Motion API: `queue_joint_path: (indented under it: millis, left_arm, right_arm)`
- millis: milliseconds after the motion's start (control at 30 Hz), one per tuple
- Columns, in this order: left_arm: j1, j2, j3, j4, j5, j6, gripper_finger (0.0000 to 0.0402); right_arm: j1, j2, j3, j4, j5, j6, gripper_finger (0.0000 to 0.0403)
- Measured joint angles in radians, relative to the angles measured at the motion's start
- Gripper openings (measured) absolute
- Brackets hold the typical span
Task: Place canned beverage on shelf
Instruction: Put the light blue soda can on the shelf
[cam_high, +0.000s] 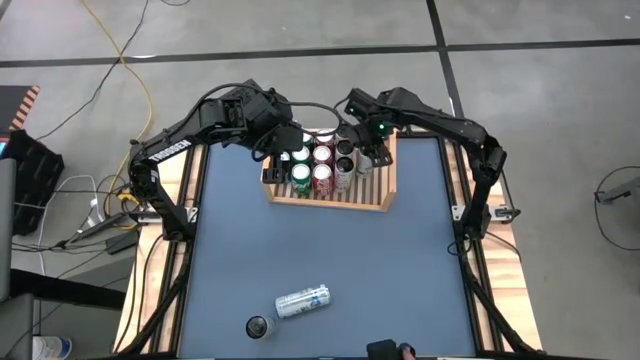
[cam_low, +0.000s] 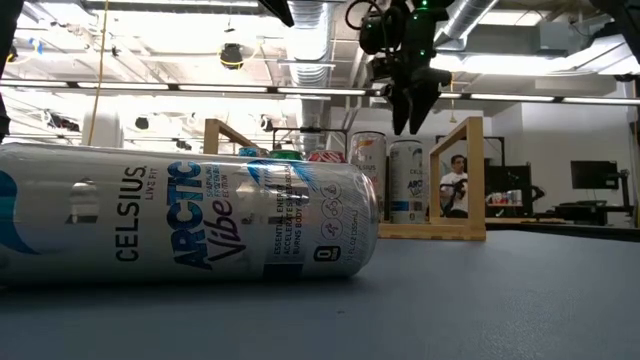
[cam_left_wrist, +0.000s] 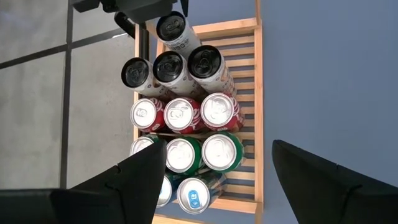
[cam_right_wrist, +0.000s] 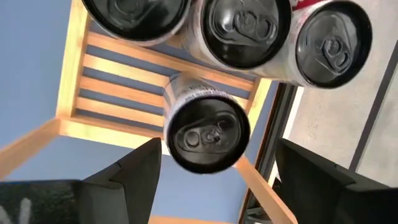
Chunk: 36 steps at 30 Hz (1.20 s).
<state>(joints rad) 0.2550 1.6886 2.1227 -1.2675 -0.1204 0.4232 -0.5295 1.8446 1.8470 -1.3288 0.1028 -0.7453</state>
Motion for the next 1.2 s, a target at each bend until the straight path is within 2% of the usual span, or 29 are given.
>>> queue_joint_path:
  millis: [233,367,500,667,733,867,1067,1200]
  left_arm:
    - [0.000,0.000,0.000,0.000,0.000,0.000,0.0279]
    - [0.000,0.000,0.000,0.000,-0.027,0.001,0.0279]
    - [0.000,0.000,0.000,0.000,-0.071,0.001,0.0279]
    - [0.000,0.000,0.000,0.000,-0.073,0.009,0.0279]
    - [0.000,0.000,0.000,0.000,-0.074,0.010,0.0279]
    - [0.000,0.000,0.000,0.000,-0.076,0.008,0.0279]
    - [0.000,0.000,0.000,0.000,-0.078,0.002,0.0279]
    - [0.000,0.000,0.000,0.001,-0.079,-0.018,0.0279]
  right_arm:
    - [0.003,0.000,0.000,-0.055,0.000,0.111,0.0313]
    - [0.042,-0.014,0.001,-0.048,0.108,0.118,0.0330]
    - [0.082,-0.077,0.002,-0.039,0.100,0.104,0.0338]
    - [0.061,-0.146,0.005,0.018,0.023,0.144,0.0338]
    - [0.051,-0.144,0.005,0.012,0.060,0.144,0.0339]
    - [0.052,-0.139,0.003,0.042,0.200,-0.005,0.0338]
    - [0.061,-0.139,0.003,0.128,0.213,-0.069,0.0334]
    - [0.088,-0.139,0.003,0.165,0.273,-0.066,0.0334]
